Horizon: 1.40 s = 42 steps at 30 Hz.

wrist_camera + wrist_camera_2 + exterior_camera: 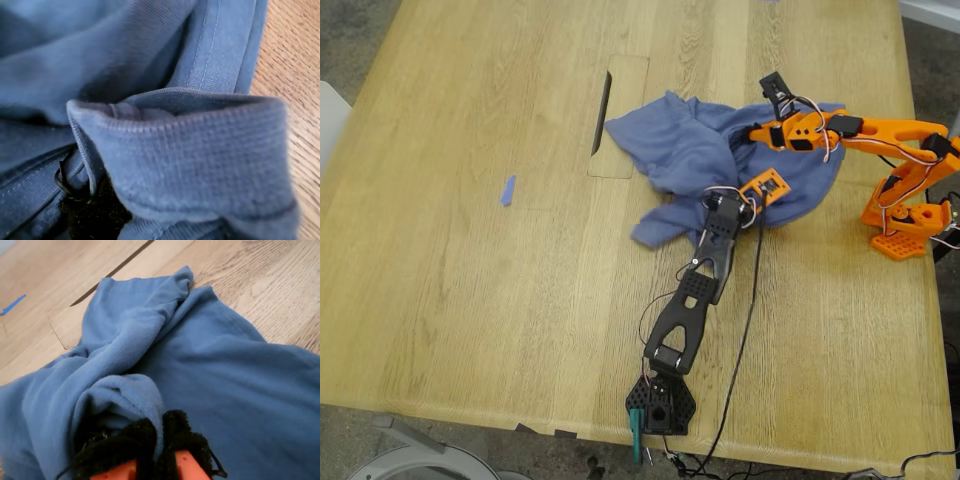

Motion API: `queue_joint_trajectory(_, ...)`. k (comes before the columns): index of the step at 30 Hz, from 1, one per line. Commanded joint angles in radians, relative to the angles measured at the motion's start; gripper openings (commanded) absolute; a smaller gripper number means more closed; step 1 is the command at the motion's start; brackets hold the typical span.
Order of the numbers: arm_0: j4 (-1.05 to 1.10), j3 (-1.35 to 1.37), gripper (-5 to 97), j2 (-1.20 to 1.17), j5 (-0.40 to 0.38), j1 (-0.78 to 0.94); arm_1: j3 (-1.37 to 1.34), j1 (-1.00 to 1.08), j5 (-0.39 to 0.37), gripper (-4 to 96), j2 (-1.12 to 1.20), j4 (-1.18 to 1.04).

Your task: Fold a T-shirt

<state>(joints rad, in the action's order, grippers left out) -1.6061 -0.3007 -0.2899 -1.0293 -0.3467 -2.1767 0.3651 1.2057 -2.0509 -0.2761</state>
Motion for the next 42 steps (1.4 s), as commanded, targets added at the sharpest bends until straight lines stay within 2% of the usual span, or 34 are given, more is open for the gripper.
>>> queue_joint_trajectory(1,-0.011,-0.034,0,-0.285,-0.014,0.051,0.040,0.014,0.009,-0.2,-0.084,-0.021)
queue_joint_trajectory(16,-0.141,-0.034,0,-0.617,-0.002,0.095,0.063,0.006,0.021,-0.2,-0.276,-0.051)
queue_joint_trajectory(32,-0.112,-0.035,0,-0.782,0.002,0.094,0.087,0.002,0.029,-0.2,-0.440,0.034)
queue_joint_trajectory(42,-0.018,-0.035,0,-0.870,0.017,0.117,0.152,-0.015,0.038,-0.2,-0.466,0.091)
